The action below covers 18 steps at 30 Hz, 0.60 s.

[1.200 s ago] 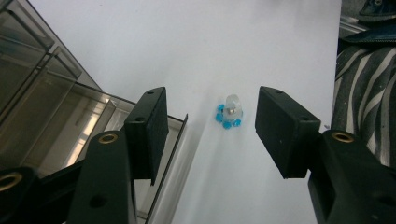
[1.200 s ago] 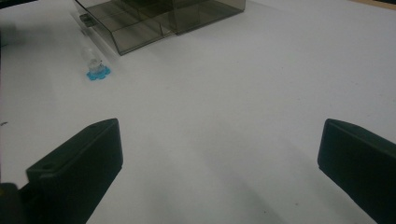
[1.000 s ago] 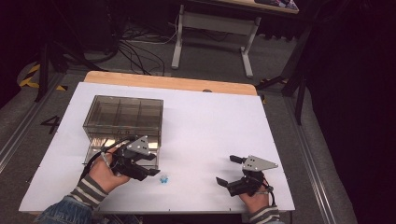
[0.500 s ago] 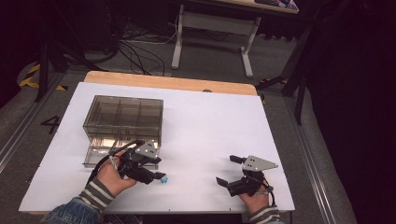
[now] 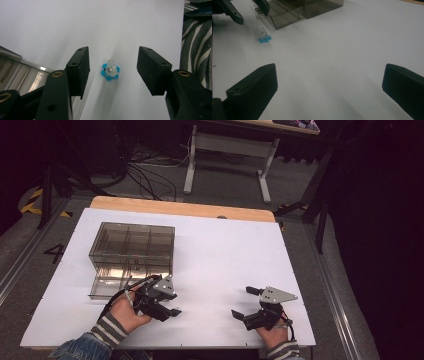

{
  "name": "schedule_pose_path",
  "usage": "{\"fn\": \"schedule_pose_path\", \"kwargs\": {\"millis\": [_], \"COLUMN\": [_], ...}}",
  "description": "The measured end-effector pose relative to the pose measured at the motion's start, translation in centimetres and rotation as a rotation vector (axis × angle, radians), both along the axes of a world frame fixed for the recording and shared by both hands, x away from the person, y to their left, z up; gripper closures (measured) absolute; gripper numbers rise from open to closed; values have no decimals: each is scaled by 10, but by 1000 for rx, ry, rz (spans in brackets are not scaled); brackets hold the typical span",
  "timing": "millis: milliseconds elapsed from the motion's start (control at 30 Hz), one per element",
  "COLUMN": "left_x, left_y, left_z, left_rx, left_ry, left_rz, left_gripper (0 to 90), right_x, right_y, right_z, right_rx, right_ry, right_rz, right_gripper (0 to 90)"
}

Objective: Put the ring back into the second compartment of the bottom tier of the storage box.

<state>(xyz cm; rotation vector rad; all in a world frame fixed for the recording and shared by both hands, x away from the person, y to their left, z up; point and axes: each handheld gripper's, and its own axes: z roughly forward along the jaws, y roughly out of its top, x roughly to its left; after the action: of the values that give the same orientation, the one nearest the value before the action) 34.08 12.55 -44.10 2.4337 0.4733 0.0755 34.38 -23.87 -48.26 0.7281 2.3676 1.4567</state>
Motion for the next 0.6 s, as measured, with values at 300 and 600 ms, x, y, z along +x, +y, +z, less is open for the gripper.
{"fn": "schedule_pose_path", "kwargs": {"millis": [300,600], "left_x": [-1,-2], "left_y": [-6,-11], "left_z": [-6,-12], "left_rx": [38,95], "left_ry": [3,-2], "left_rz": [-7,-11], "left_gripper": [464,497], "right_x": [0,0], "right_y": [0,0], "right_z": [0,0], "right_rx": [0,0], "right_ry": [0,-2], "right_rz": [0,2], "right_gripper": [7,7]}}
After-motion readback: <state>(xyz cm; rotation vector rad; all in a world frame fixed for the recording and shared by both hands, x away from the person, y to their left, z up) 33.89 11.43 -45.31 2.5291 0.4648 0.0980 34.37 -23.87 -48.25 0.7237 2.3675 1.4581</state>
